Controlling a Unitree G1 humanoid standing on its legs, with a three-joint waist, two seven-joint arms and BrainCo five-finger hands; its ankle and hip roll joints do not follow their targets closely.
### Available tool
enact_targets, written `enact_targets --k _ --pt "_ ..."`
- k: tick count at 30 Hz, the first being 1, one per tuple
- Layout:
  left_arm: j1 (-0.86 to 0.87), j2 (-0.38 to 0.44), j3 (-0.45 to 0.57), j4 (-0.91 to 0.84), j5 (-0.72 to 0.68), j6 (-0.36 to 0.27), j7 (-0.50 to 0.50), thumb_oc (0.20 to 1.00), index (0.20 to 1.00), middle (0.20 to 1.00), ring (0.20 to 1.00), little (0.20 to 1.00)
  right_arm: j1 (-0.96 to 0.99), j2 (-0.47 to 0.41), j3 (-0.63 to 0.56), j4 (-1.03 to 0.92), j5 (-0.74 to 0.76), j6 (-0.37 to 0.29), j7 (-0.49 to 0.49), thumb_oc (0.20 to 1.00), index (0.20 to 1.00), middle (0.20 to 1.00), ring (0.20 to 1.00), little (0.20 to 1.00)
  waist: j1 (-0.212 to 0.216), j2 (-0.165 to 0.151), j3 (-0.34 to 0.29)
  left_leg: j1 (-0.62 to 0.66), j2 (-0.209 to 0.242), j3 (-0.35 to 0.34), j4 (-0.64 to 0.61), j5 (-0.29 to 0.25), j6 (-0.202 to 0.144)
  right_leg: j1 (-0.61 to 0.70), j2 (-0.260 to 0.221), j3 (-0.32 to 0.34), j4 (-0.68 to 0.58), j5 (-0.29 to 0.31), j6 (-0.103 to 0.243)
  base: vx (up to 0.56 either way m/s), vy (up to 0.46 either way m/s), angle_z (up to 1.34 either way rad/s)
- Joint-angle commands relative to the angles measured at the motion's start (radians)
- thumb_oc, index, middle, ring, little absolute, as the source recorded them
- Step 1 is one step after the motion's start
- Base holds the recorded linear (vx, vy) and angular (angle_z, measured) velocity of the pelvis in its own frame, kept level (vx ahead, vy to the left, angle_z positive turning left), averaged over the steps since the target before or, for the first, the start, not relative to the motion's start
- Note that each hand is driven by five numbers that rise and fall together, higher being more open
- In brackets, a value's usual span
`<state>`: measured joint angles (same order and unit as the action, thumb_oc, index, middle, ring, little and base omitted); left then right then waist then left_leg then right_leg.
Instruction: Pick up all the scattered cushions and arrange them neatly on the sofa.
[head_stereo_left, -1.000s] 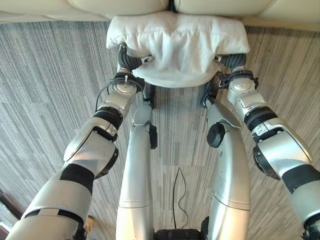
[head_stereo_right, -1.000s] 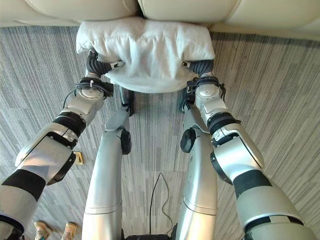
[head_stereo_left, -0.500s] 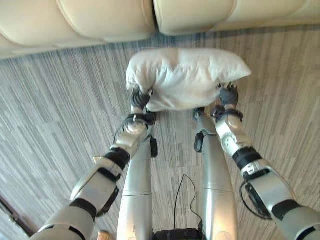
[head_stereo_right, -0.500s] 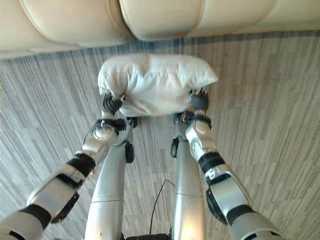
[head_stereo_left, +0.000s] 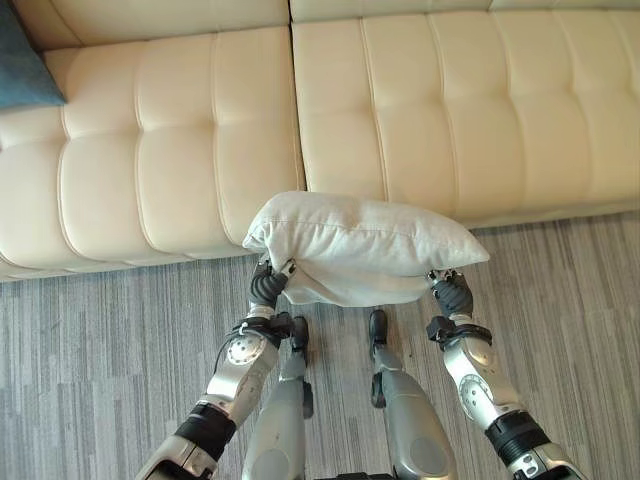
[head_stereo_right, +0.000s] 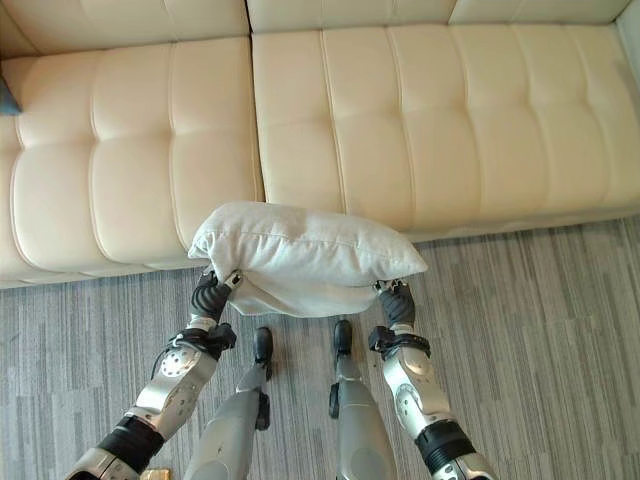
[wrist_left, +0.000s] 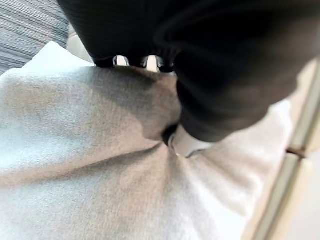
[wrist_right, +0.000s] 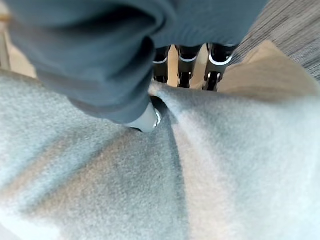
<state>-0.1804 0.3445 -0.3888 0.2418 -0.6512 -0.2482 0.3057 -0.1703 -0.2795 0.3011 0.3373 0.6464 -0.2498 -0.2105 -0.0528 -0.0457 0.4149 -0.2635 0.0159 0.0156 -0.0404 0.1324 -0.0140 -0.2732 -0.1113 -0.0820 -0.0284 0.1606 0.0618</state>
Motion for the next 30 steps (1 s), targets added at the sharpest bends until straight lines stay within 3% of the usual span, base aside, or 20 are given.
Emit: enact_targets --k 1,7,13,19,22,25,26,28,30 --pt "0.011 -0.020 -0.029 -0.175 0.079 -0.051 -0.089 0.200 0.200 0.200 0.200 0.200 0.018 0.015 0.053 -0.162 -0.083 -0.030 0.101 0.200 0.200 0.200 0.200 0.200 0.033 0.008 -0.097 0.085 0.016 0.022 -0.044 -0.074 -0.045 0.077 -0.036 -0.059 -0.014 -0.103 0.074 0.10 0.047 -0.01" --pt "0.098 0.029 0.032 -0.278 0.150 -0.049 -0.067 0.200 0.200 0.200 0.200 0.200 0.035 -0.019 0.052 -0.326 -0.188 -0.033 0.089 0.200 0.200 0.200 0.200 0.200 0.052 0.003 -0.190 0.165 0.015 0.030 -0.047 -0.105 -0.039 0.173 -0.037 -0.075 -0.059 -0.104 0.085 0.07 0.060 0.02" --pt "0.188 0.062 0.095 -0.373 0.152 -0.033 -0.077 0.200 0.200 0.200 0.200 0.200 0.046 -0.062 0.039 -0.412 -0.250 -0.018 0.111 0.200 0.200 0.200 0.200 0.200 0.080 -0.008 -0.244 0.251 0.005 0.030 -0.047 -0.144 -0.008 0.257 -0.045 -0.075 -0.059 -0.125 0.091 0.11 0.091 -0.01" --pt "0.158 0.046 0.088 -0.344 0.165 -0.024 -0.057 0.200 0.200 0.200 0.200 0.200 0.063 -0.046 0.024 -0.389 -0.214 -0.013 0.118 0.200 0.200 0.200 0.200 0.200 0.095 -0.025 -0.242 0.227 -0.022 -0.013 0.013 -0.176 0.023 0.261 -0.074 -0.100 0.018 -0.143 0.105 0.06 0.113 0.12" --pt "0.114 0.038 0.076 -0.326 0.187 -0.018 -0.033 0.200 0.200 0.200 0.200 0.200 0.074 -0.048 0.005 -0.391 -0.239 -0.010 0.104 0.200 0.200 0.200 0.200 0.200 0.093 -0.020 -0.224 0.222 -0.048 -0.039 0.031 -0.196 0.056 0.188 -0.105 -0.092 0.214 -0.154 0.114 0.05 0.205 0.35" --pt "0.099 0.038 0.078 -0.324 0.210 -0.011 -0.017 0.200 0.200 0.200 0.200 0.200 0.070 -0.040 0.001 -0.381 -0.278 -0.010 0.081 0.200 0.200 0.200 0.200 0.200 0.087 -0.013 -0.181 0.259 -0.058 -0.025 0.023 -0.212 0.084 0.086 -0.135 -0.088 0.428 -0.079 0.113 0.05 0.180 0.05" --pt "0.092 0.031 0.074 -0.318 0.218 -0.008 -0.016 0.200 0.200 0.200 0.200 0.200 0.074 -0.039 -0.009 -0.378 -0.292 -0.007 0.070 0.200 0.200 0.200 0.200 0.200 0.080 -0.011 -0.159 0.278 -0.048 -0.030 0.011 -0.213 0.076 0.032 -0.097 -0.058 0.461 -0.119 0.104 0.09 0.052 -0.26" --pt "0.087 0.029 0.072 -0.317 0.220 -0.010 -0.016 0.200 0.200 0.200 0.200 0.200 0.072 -0.040 -0.013 -0.377 -0.290 -0.008 0.069 0.200 0.200 0.200 0.200 0.200 0.080 -0.011 -0.153 0.283 -0.043 -0.026 0.007 -0.211 0.072 0.004 -0.076 -0.054 0.443 -0.145 0.098 0.08 -0.017 -0.26" --pt "0.081 0.027 0.077 -0.321 0.218 -0.014 -0.019 0.200 0.200 0.200 0.200 0.200 0.059 -0.049 -0.023 -0.359 -0.284 -0.010 0.059 0.200 0.200 0.200 0.200 0.200 0.088 -0.019 -0.142 0.290 -0.038 -0.011 -0.001 -0.215 0.059 -0.024 -0.042 -0.090 0.305 -0.157 0.092 0.13 -0.101 -0.02"
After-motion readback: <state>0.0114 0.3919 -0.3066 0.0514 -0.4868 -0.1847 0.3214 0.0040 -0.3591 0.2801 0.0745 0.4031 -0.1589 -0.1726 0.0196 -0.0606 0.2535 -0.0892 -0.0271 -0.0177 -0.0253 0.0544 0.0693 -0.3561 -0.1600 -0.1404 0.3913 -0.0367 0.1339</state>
